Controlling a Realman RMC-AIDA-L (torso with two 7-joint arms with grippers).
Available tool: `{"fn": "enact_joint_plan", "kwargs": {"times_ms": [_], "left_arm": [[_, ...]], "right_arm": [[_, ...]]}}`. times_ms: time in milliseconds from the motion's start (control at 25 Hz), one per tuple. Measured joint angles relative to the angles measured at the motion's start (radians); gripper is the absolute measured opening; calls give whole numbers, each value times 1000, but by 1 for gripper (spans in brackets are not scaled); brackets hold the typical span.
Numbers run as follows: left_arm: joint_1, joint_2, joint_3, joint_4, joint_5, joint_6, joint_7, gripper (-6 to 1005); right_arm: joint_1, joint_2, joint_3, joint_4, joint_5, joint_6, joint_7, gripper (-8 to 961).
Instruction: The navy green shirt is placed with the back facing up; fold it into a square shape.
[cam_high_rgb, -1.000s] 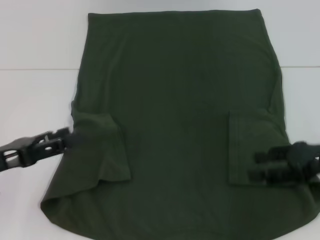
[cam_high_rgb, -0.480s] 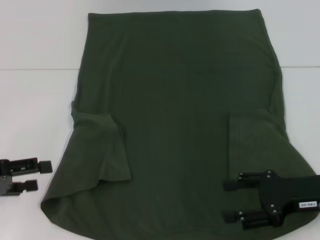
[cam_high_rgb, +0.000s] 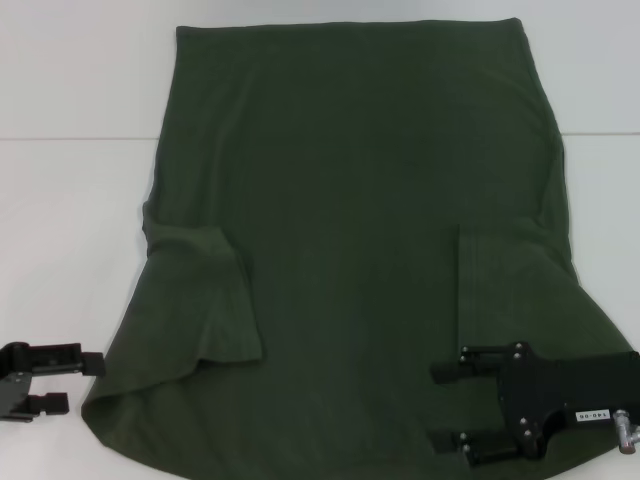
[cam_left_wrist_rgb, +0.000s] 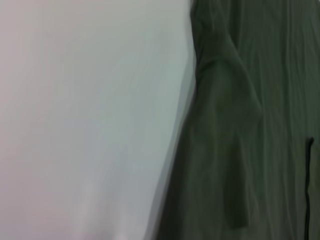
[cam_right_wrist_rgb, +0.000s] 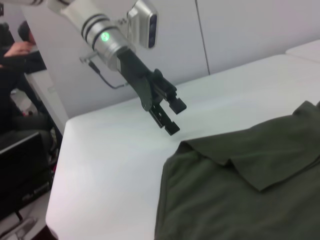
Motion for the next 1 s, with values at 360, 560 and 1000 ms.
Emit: {"fn": "enact_joint_plan", "kwargs": {"times_ms": [360, 560, 1000], "left_arm": [[-10, -4, 50, -9, 27, -15, -33, 891], [-19, -4, 78, -4, 30, -41, -19, 891], [-35, -7, 139, -7, 33, -80, -12, 891]], "right_arm": [[-3, 0, -17, 1, 0, 5, -54, 831], [-5, 0, -17, 4, 1, 5, -62, 831], [-8, 0, -17, 5, 1, 5, -60, 830]]}}
